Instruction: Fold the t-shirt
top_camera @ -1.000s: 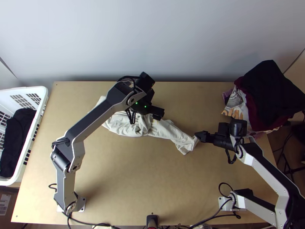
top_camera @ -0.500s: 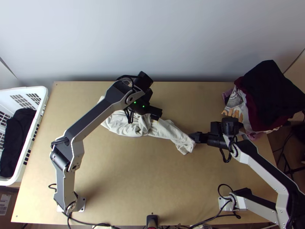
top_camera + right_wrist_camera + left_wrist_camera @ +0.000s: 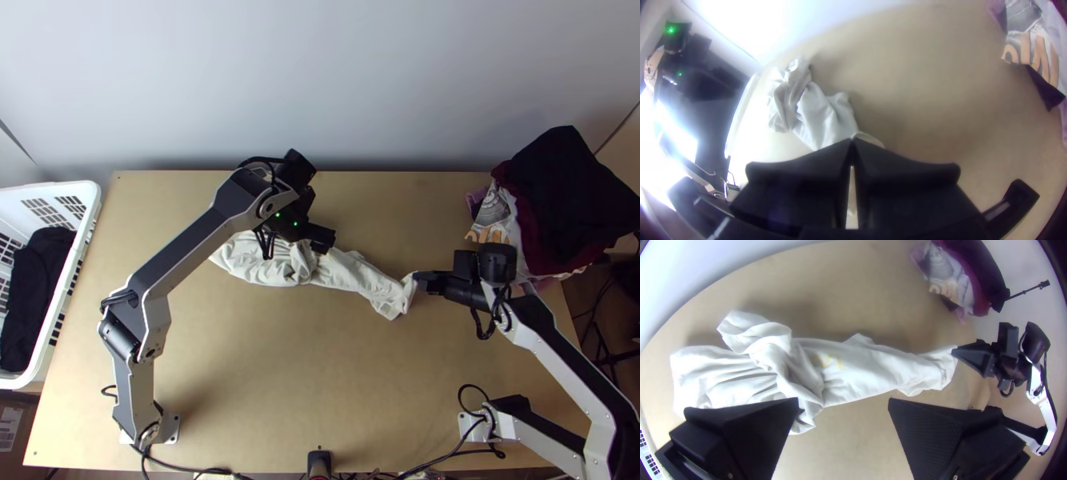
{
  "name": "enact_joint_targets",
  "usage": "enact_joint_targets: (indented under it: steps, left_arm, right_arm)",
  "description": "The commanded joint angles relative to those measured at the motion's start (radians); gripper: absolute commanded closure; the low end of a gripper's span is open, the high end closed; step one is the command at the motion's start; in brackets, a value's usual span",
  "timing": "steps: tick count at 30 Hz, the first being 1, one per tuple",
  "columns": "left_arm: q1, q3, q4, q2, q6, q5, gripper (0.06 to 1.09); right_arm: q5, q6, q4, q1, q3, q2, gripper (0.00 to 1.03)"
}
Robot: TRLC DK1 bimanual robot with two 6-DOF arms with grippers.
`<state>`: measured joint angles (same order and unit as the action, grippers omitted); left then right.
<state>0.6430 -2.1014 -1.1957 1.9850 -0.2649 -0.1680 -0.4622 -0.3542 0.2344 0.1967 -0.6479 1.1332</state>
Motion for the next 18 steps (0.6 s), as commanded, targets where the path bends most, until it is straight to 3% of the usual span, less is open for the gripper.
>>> enact_joint_targets:
  steps: [1, 10, 13, 18]
  left_arm:
    - [-0.023, 0.052, -0.008, -0.043, 0.021, 0.001, 0.1]
    - [0.01, 0.276, 0.002, -0.161, 0.108, -0.002, 0.11]
    - [0.053, 0.408, 0.03, -0.218, 0.154, -0.01, 0.11]
    - [0.081, 0.615, 0.108, -0.295, 0.201, -0.015, 0.11]
  right_arm:
    - [0.031, -0.022, 0.082, -0.022, -0.105, -0.092, 1.0]
    - [0.083, -0.154, 0.149, -0.014, -0.553, -0.052, 1.0]
    - [0.132, -0.161, 0.152, 0.032, -0.642, -0.027, 1.0]
    - [0.134, -0.177, 0.16, 0.035, -0.699, -0.012, 1.0]
